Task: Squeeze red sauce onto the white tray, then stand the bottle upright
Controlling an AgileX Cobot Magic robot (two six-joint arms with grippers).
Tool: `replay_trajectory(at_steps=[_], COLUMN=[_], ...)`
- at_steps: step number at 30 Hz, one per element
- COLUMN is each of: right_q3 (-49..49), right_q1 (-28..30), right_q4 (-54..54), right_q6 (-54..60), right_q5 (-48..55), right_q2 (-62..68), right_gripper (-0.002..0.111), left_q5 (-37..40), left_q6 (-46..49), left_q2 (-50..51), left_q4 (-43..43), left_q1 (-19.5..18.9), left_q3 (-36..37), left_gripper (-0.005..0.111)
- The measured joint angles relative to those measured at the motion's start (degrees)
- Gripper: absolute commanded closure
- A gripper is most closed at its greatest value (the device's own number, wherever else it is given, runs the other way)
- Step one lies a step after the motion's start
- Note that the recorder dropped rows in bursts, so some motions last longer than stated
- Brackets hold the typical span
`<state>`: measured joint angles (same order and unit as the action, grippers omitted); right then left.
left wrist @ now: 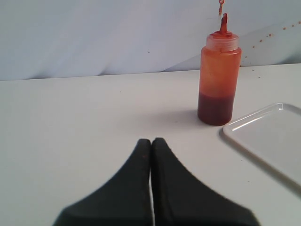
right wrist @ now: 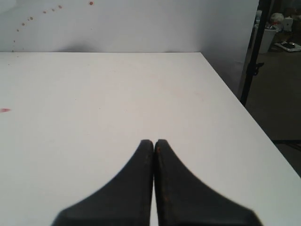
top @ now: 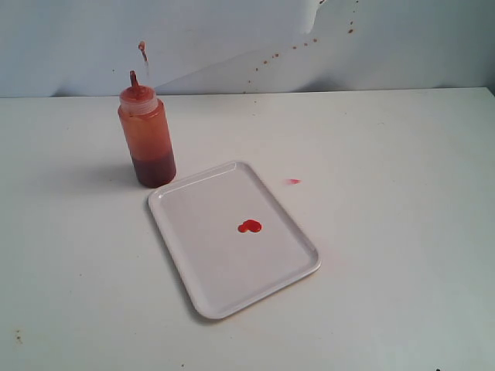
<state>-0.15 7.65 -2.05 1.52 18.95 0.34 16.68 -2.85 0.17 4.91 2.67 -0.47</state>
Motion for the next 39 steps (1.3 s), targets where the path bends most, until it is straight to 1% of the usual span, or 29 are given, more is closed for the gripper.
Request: replay_trajectory(at_steps=[19,21,27,39], right_q3=[0.00,0.00,0.00,0.00], right_q1=[0.00,-0.71,-5.36,-5.63], right_q4=[0.00,0.00,0.00,0.00], right_q6=[1.46,1.46,1.55,-0.05], right_q5=[0.71,0.71,0.71,0.71], right_q2=[0.00,0.00,0.00,0.00], right_gripper=[0.108,0.108,0.108,0.108], left_q5=[0.00,0.00,0.00,0.00], left_q6=[0.00,0.00,0.00,0.00], left_q2=[0.00,0.00,0.00,0.00], left_q4=[0.00,0.00,0.00,0.00], left_q1=[0.00,0.00,0.00,0.00], left_q3=[0.00,0.00,0.00,0.00], left_gripper=[0.107,0.107,0.107,0.107])
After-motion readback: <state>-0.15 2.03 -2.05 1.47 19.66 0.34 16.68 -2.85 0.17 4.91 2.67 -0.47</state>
